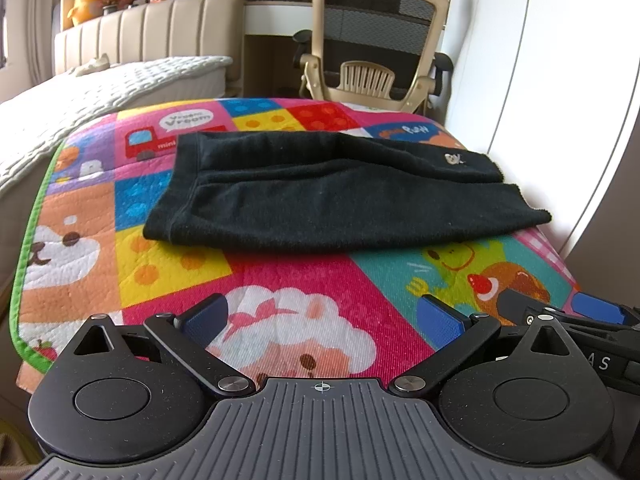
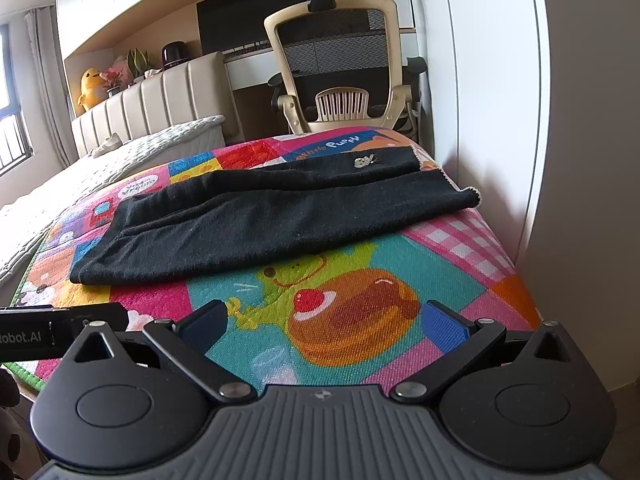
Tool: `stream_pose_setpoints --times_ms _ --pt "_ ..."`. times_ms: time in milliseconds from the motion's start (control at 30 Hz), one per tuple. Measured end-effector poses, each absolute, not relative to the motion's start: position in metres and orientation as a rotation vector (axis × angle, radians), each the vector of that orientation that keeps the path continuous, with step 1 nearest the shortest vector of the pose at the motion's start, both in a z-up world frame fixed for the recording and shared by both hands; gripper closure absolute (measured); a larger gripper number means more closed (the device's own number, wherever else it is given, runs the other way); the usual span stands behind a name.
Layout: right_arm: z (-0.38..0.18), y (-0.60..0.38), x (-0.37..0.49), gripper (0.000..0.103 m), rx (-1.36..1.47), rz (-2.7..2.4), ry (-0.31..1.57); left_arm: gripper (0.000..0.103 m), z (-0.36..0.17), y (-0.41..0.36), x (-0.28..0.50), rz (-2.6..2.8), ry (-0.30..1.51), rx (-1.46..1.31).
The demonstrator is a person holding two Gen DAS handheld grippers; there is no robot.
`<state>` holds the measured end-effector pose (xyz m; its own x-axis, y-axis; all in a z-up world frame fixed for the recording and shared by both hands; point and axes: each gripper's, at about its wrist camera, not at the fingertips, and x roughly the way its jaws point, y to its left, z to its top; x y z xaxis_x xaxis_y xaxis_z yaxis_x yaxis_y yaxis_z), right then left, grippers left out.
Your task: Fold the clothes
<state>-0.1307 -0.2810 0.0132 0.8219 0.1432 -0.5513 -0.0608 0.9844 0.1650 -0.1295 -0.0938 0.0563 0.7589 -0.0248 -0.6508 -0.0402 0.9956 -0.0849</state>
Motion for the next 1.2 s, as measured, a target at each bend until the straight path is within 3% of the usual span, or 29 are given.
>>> stream_pose_setpoints --times_ms 1200 --pt "0.0157 -0.2778 -0.1332 0.0 0.114 0.113 0.578 0.0 0.0487 -0.0951 -0.1267 0.008 0.74 -0.065"
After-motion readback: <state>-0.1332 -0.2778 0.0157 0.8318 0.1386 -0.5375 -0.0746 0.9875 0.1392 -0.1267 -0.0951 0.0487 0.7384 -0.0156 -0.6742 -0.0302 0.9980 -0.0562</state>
